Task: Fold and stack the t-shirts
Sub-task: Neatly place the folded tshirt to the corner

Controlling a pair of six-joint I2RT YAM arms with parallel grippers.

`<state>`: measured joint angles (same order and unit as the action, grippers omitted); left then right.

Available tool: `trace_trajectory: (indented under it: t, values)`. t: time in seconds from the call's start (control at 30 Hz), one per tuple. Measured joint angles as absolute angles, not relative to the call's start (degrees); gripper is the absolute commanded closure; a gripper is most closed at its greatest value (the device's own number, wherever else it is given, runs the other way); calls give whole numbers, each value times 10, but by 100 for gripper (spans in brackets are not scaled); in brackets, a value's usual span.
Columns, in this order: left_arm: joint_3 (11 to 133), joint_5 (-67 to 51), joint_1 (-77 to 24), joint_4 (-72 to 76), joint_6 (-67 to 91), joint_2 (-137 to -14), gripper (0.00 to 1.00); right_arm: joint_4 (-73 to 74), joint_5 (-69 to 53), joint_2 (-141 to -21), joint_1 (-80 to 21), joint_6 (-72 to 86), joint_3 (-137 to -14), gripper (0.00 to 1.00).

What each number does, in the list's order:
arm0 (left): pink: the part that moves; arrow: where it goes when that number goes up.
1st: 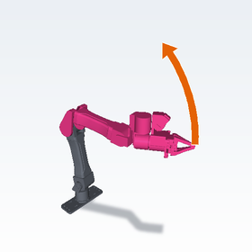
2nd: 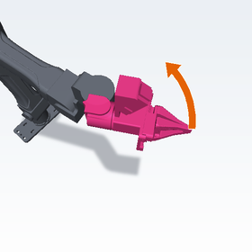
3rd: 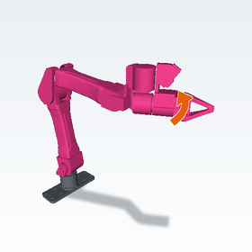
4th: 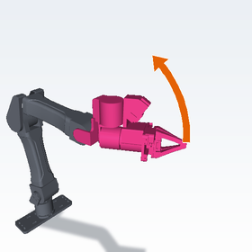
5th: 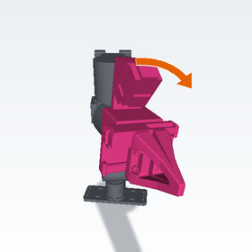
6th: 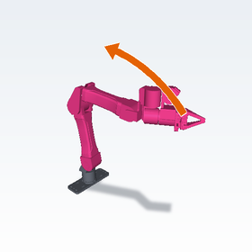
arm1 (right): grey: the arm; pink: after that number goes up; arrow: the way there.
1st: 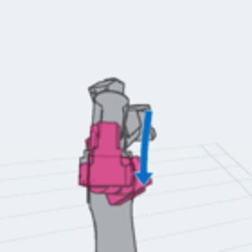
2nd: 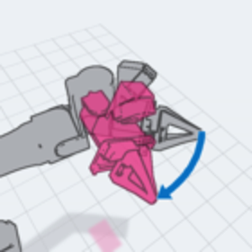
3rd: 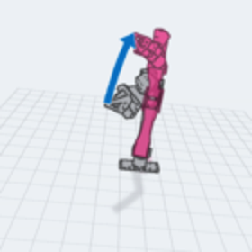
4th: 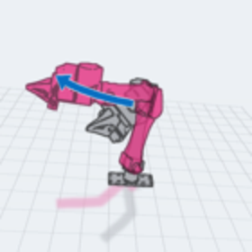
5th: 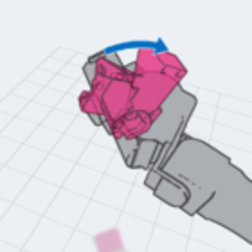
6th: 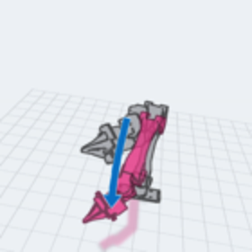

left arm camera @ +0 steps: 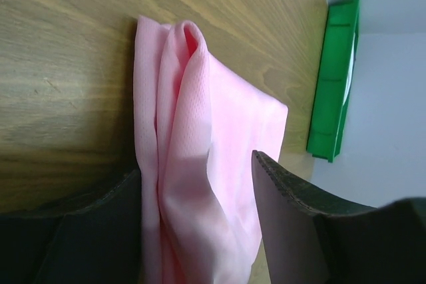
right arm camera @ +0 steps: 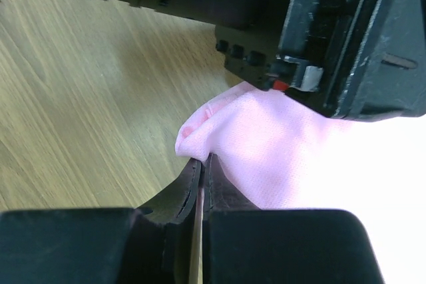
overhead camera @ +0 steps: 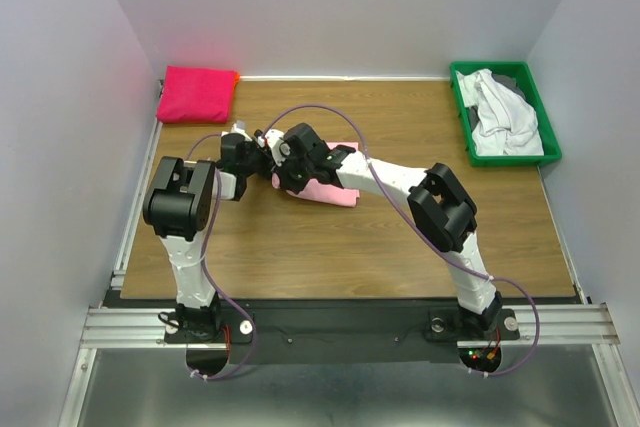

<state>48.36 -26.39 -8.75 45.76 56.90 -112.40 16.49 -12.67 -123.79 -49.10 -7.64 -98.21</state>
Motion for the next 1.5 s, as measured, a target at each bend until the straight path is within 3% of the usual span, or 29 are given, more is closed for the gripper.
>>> trace_trajectory:
  t: [0.13, 0.2, 0.37, 0.47, 0.5, 0.67, 0.77, 1.1, 1.5]
  values:
    - [489, -245, -96, 459, 572, -1128, 38, 165, -127, -1238, -491, -74, -982, 100]
    - [493, -234, -101, 457, 571, -1131, 48, 165, -127, -1238, -491, -73, -982, 99]
    - [517, -201, -113, 403, 541, -1136, 84, 167, -124, -1238, -491, -72, -993, 98]
    - [544, -186, -115, 350, 503, -1136, 94, 166, -119, -1238, -486, -72, -995, 77]
    - [565, -178, -116, 319, 480, -1136, 99, 165, -117, -1238, -484, -70, -995, 58]
    - [645, -133, -118, 220, 365, -1136, 100, 167, -116, -1230, -465, -55, -990, 11]
    - [711, -105, -113, 146, 280, -1136, 100, 170, -119, -1204, -436, -47, -965, 0]
    - [1013, -44, -75, -16, 55, -1215, 100, 178, -105, -1103, -321, -47, -891, 0]
    - [1258, -30, -45, -82, -98, -1343, 100, 194, -100, -1095, -320, -57, -864, 0]
